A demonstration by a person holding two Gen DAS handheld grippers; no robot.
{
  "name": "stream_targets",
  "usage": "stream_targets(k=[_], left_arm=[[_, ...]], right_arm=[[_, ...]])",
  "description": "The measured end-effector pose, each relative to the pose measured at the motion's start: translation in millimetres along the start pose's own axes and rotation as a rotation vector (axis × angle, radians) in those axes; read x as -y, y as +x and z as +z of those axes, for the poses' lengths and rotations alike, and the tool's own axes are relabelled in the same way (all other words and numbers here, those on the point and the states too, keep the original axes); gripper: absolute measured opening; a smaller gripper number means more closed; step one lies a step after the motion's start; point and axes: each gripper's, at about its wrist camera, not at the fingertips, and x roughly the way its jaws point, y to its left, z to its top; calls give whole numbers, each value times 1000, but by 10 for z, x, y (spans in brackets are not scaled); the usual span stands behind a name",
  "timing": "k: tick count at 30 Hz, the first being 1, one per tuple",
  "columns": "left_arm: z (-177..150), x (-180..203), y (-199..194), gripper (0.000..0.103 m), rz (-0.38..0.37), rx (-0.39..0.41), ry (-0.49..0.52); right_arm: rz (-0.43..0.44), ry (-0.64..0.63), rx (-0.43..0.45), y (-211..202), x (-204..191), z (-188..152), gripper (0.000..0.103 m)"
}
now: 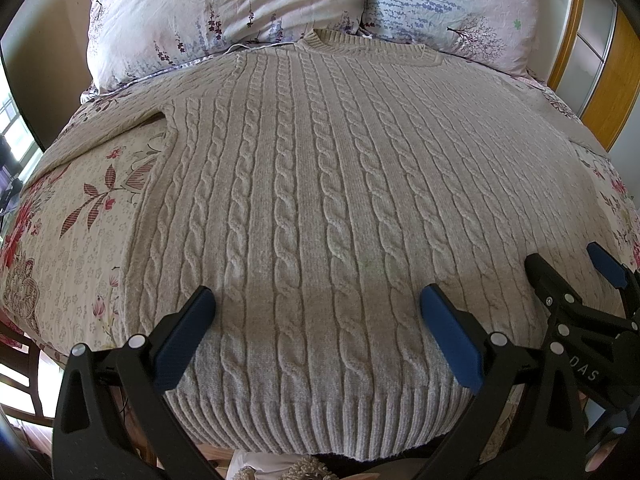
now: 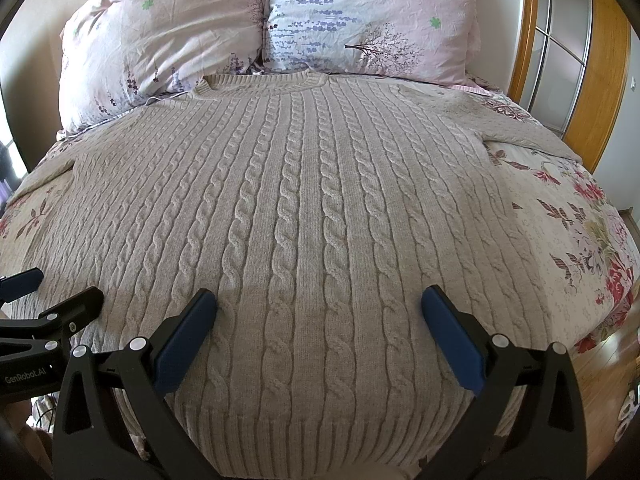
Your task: Fold small clothes
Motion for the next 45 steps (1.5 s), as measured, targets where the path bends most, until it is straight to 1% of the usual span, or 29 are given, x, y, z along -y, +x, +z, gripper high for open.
stream_targets(k=[9, 13, 15, 18, 20, 24, 26, 28, 29, 30, 31, 32, 34, 35, 36, 37, 38, 39, 41, 45], left_arm=[[3, 0, 2, 101, 0, -6, 0], [-6, -4, 29, 101, -1, -27, 4], [66, 8, 106, 101, -2, -45, 7], [87, -1, 60, 101, -4, -58, 12], [126, -10, 77, 101, -9, -70, 22], [147, -25, 90, 101, -22, -85, 53], [161, -33, 100, 101, -35, -95, 76], [199, -46, 116, 101, -52, -121, 96], [226, -53, 123, 101, -60, -136, 105], [255, -57, 129, 101, -68, -146, 113], [284, -64, 128, 101, -73, -144, 121], [318, -75, 116, 101, -70, -122, 130], [387, -110, 69, 101, -47, -45, 147], [415, -133, 52, 101, -42, -15, 148], [451, -161, 36, 101, -42, 17, 146], [492, -194, 32, 101, -43, 39, 143], [555, -236, 41, 101, -43, 52, 136], [622, -263, 60, 101, -45, 51, 130], [744, -332, 98, 101, -65, 45, 113], [1039, -410, 212, 101, -78, 44, 77]], right_arm=[[0, -2, 0, 2, -3, 0, 102], [11, -14, -7, 4, 9, 11, 102], [21, -25, -12, 5, 14, 25, 102], [39, -48, -14, 12, 19, 44, 102], [53, -62, -11, 14, 26, 41, 102], [117, -132, 5, 37, 49, 61, 102], [139, -153, -1, 61, 66, 78, 102], [173, -153, -31, 112, 162, 165, 102], [179, -135, -32, 121, 234, 223, 102], [180, -71, -7, 112, 409, 370, 102], [183, -36, 5, 115, 522, 442, 102], [188, 15, 24, 97, 667, 557, 102], [194, 165, 63, 91, 1081, 834, 102], [193, 225, 73, 107, 1256, 934, 96], [181, 312, 75, 168, 1517, 1071, 93], [168, 361, 72, 206, 1668, 1134, 86], [144, 422, 62, 263, 1854, 1189, 82], [123, 504, 48, 356, 2101, 1253, 81], [106, 631, 26, 511, 2481, 1323, 79], [51, 815, 9, 773, 2950, 1277, 78]])
